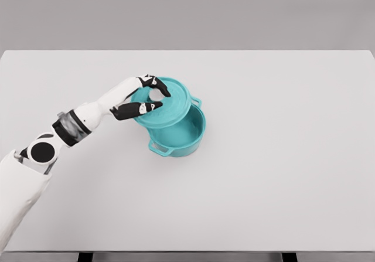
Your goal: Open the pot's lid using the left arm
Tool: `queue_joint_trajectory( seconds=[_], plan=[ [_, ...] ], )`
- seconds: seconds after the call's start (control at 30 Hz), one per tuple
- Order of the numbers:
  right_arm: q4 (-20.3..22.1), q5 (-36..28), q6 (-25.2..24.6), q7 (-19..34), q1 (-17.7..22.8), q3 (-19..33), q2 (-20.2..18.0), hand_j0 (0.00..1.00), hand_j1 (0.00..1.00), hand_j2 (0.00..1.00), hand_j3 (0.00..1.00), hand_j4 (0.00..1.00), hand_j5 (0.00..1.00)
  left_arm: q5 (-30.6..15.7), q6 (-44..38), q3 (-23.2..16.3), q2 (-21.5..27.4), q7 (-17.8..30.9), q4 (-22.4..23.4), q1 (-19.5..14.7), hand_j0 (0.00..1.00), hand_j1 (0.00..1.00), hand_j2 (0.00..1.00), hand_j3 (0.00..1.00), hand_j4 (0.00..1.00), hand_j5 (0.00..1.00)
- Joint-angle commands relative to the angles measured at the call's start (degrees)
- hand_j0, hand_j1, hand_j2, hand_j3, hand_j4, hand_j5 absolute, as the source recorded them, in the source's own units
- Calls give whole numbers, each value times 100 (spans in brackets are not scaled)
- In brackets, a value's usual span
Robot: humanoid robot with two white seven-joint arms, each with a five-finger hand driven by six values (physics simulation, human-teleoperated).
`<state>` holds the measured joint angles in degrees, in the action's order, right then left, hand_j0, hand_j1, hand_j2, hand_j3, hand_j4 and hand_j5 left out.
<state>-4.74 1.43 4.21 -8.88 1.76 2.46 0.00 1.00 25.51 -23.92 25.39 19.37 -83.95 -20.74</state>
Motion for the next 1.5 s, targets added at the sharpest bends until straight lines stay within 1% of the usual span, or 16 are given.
queue_joint_trajectory(
  seconds=[0.0, 0.07, 0.13, 0.3, 0.43, 0.53, 0.67, 1.03, 1.07, 1.13, 1.2, 1.27, 1.33, 1.4, 1.43, 1.47],
  plan=[
    [-1, -3, 1, 0, 0, 0, 0, 100, 100, 100, 100, 100, 100, -38, -20, 177, 18, -4, 11, 0, 49, 49, 49, 49, 49, 49],
    [-1, -3, 1, 0, 0, 0, 0, 100, 100, 100, 100, 100, 100, -38, -20, 362, 132, -4, 55, 62, 49, 49, 49, 49, 49, 49],
    [-1, -3, 1, 0, -9, 0, 0, 100, 100, 100, 100, 100, 100, -38, -20, 494, 141, -4, 116, 70, 49, 49, 49, 49, 49, 49],
    [-1, -3, 1, 0, 0, 0, 0, 100, 100, 100, 100, 100, 100, -38, -20, 722, 203, -4, 300, 70, 49, 49, 49, 49, 49, 49],
    [-1, -3, 1, 0, 0, 0, 0, 100, 100, 100, 100, 100, 100, -38, -20, 907, 211, -4, 538, 70, 49, 49, 49, 49, 49, 49],
    [-1, -3, 1, 0, 0, 0, 0, 100, 100, 100, 100, 100, 100, -30, -20, 907, 212, -4, 661, 44, 49, 49, 49, 49, 49, 49],
    [-1, -3, 1, 0, 0, 0, 0, 100, 100, 100, 100, 100, 100, -30, -20, 1021, 212, -4, 740, 53, 49, 49, 49, 49, 49, 49],
    [-1, -3, 1, 0, 0, 0, 0, 100, 100, 100, 100, 100, 100, 23, -81, 1021, 247, 5, 1083, 44, 51, 51, 51, 51, 51, 51],
    [-1, -3, 1, 0, 0, 0, 0, 100, 100, 100, 100, 100, 100, 32, -99, 1021, 247, 5, 1092, 44, 52, 52, 52, 52, 52, 52],
    [-1, -3, 1, 0, 0, 0, 0, 100, 100, 100, 100, 100, 100, 41, -380, 1012, 255, 5, 1100, 53, 59, 59, 59, 59, 59, 59],
    [-1, -3, 1, 0, 0, 0, 0, 100, 100, 100, 100, 100, 100, 41, -398, 1021, 255, 5, 1136, 44, 66, 66, 66, 66, 66, 66],
    [-1, -3, 1, 0, 0, 0, 0, 100, 100, 100, 100, 100, 100, 41, -406, 1021, 255, 5, 1180, 44, 69, 69, 69, 69, 69, 69],
    [-1, -3, 1, 0, 0, 0, 0, 100, 100, 100, 100, 100, 100, 41, -406, 1012, 255, 5, 1259, 35, 77, 77, 77, 77, 77, 77],
    [-1, -3, 1, 0, 0, 0, 0, 100, 100, 100, 100, 100, 100, 50, -406, 1012, 255, -4, 1267, 35, 81, 81, 81, 81, 81, 81],
    [-1, -3, 1, 0, 0, 0, 0, 100, 100, 100, 100, 100, 100, 50, -415, 1012, 255, -4, 1276, 35, 81, 81, 81, 81, 81, 81],
    [-1, -3, 1, 0, 0, 0, 0, 100, 100, 100, 100, 100, 100, 50, -406, 1012, 255, -4, 1276, 35, 85, 85, 85, 85, 85, 85]
  ],
)
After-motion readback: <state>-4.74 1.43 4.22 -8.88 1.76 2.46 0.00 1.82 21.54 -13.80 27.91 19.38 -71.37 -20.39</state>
